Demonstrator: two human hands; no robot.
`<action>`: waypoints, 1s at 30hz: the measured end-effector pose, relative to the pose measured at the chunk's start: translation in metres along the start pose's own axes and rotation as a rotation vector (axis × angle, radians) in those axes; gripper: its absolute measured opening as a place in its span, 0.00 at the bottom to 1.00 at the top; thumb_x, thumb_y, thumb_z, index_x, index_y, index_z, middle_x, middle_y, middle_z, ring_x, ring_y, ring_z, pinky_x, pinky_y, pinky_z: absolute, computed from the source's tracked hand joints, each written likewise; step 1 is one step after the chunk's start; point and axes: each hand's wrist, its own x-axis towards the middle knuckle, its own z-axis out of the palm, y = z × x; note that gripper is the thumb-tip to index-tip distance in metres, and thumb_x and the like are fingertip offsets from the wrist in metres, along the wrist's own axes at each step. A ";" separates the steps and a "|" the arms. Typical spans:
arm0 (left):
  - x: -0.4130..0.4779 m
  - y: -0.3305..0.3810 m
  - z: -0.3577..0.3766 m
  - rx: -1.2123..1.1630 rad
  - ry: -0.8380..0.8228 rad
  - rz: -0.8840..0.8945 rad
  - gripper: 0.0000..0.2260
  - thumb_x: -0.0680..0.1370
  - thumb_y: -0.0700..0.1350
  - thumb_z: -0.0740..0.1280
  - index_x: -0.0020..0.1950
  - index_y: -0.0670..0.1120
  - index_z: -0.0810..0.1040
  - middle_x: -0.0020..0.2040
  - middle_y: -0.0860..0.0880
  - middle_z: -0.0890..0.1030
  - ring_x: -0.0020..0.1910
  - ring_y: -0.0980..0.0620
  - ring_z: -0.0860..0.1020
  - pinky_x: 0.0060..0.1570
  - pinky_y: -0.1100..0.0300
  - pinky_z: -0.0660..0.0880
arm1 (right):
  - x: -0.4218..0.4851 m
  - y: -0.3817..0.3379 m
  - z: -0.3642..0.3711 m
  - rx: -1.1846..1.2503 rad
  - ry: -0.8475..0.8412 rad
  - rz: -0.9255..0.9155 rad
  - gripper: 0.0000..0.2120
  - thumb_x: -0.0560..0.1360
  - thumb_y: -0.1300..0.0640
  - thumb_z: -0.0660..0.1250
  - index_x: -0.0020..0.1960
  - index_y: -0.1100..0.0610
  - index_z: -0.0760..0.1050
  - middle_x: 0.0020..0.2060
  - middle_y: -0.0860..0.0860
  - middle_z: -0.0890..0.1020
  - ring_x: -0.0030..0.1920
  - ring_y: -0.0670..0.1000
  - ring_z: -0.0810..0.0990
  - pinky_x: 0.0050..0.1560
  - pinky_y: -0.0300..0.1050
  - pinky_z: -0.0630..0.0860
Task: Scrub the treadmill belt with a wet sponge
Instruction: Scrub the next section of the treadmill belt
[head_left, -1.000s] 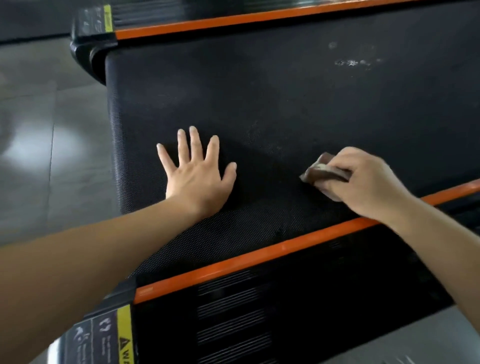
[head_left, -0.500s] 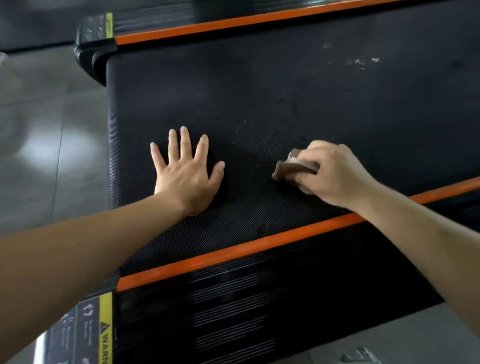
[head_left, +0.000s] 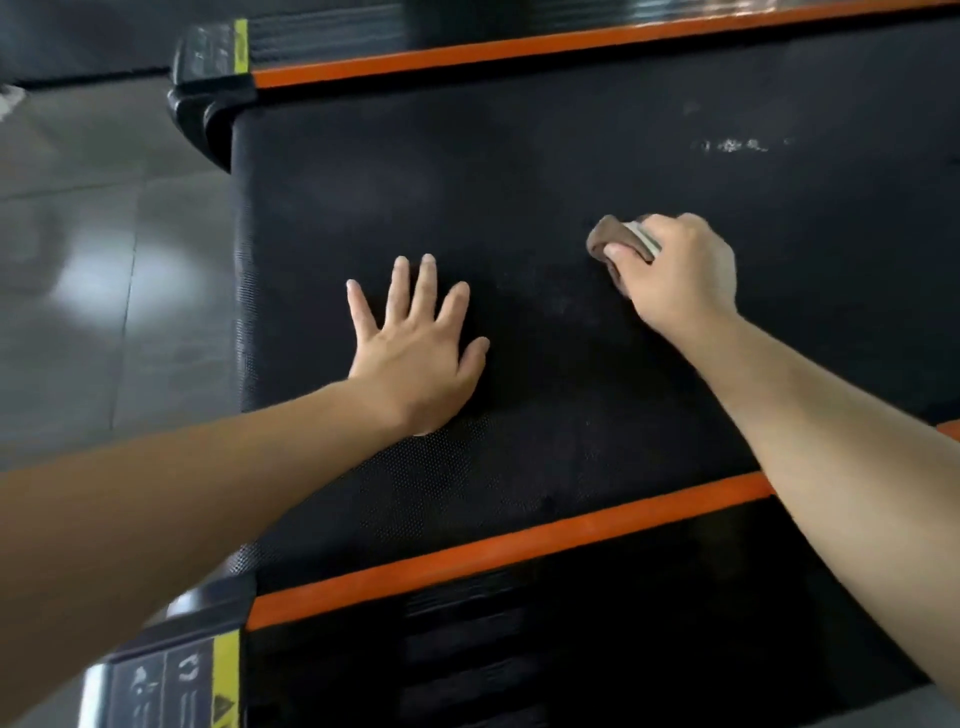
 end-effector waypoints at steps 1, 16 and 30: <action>0.008 0.001 -0.002 -0.034 0.014 -0.014 0.28 0.84 0.60 0.49 0.82 0.50 0.51 0.84 0.43 0.41 0.82 0.42 0.35 0.75 0.29 0.35 | 0.004 -0.009 0.005 -0.005 -0.002 0.030 0.17 0.78 0.44 0.68 0.58 0.56 0.81 0.48 0.57 0.79 0.47 0.60 0.79 0.50 0.54 0.74; 0.047 0.032 -0.006 -0.159 0.035 -0.097 0.30 0.83 0.59 0.52 0.83 0.50 0.49 0.83 0.37 0.40 0.80 0.35 0.34 0.72 0.26 0.33 | 0.039 -0.040 0.021 0.130 -0.225 -0.156 0.12 0.75 0.44 0.72 0.43 0.52 0.79 0.44 0.49 0.77 0.44 0.52 0.78 0.45 0.49 0.74; 0.087 0.071 0.007 -0.132 0.161 -0.300 0.32 0.82 0.63 0.46 0.84 0.52 0.48 0.84 0.40 0.41 0.81 0.37 0.35 0.71 0.25 0.33 | 0.123 -0.013 0.035 0.133 -0.149 -0.325 0.13 0.76 0.43 0.69 0.50 0.53 0.81 0.42 0.50 0.76 0.42 0.55 0.77 0.46 0.50 0.73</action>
